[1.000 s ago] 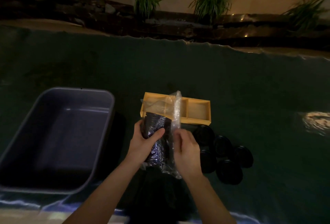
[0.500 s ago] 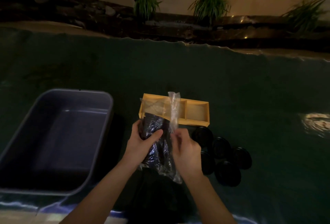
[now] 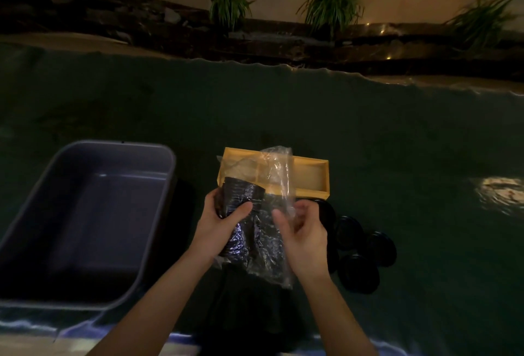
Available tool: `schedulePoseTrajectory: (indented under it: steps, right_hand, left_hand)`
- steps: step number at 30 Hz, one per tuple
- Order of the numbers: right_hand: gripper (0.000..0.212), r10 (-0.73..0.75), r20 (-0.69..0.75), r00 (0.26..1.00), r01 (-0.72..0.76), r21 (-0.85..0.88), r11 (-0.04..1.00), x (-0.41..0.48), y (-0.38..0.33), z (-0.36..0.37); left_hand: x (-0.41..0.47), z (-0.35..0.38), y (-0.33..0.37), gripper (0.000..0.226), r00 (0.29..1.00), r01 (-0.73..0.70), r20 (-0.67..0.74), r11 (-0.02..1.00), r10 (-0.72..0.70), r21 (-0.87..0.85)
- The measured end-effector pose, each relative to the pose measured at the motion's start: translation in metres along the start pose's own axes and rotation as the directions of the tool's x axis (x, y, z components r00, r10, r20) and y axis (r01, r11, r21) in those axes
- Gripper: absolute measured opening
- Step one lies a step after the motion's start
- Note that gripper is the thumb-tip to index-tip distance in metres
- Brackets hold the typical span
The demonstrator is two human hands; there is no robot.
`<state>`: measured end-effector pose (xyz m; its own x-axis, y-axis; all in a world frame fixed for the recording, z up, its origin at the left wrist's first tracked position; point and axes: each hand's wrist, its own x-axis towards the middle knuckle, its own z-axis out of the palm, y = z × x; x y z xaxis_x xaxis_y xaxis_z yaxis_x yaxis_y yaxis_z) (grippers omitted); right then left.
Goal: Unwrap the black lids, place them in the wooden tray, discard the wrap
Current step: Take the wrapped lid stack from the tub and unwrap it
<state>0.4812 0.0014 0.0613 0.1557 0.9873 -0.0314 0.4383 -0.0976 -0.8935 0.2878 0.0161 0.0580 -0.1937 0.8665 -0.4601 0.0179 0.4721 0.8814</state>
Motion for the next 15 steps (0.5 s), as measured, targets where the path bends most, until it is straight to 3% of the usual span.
schedulePoseTrajectory:
  steps: [3, 9, 15]
  right_hand:
    - [0.049, -0.029, -0.019, 0.999, 0.027, -0.094, 0.995, 0.005, -0.004, 0.002]
    - [0.009, 0.082, -0.149, 0.985, -0.081, 0.019, 0.997, 0.016, 0.005, -0.015]
    - [0.021, 0.219, -0.079, 0.973, -0.209, 0.118, 0.971, 0.013, 0.009, -0.021]
  left_hand:
    - [0.001, -0.004, 0.002, 0.098, 1.000, -0.021, -0.009, 1.000, 0.021, 0.003]
    - [0.005, -0.012, 0.004, 0.098, 0.999, -0.031, -0.025, 0.999, 0.031, -0.011]
    - [0.006, -0.016, 0.009, 0.088, 0.999, -0.027, -0.030, 0.997, 0.025, -0.070]
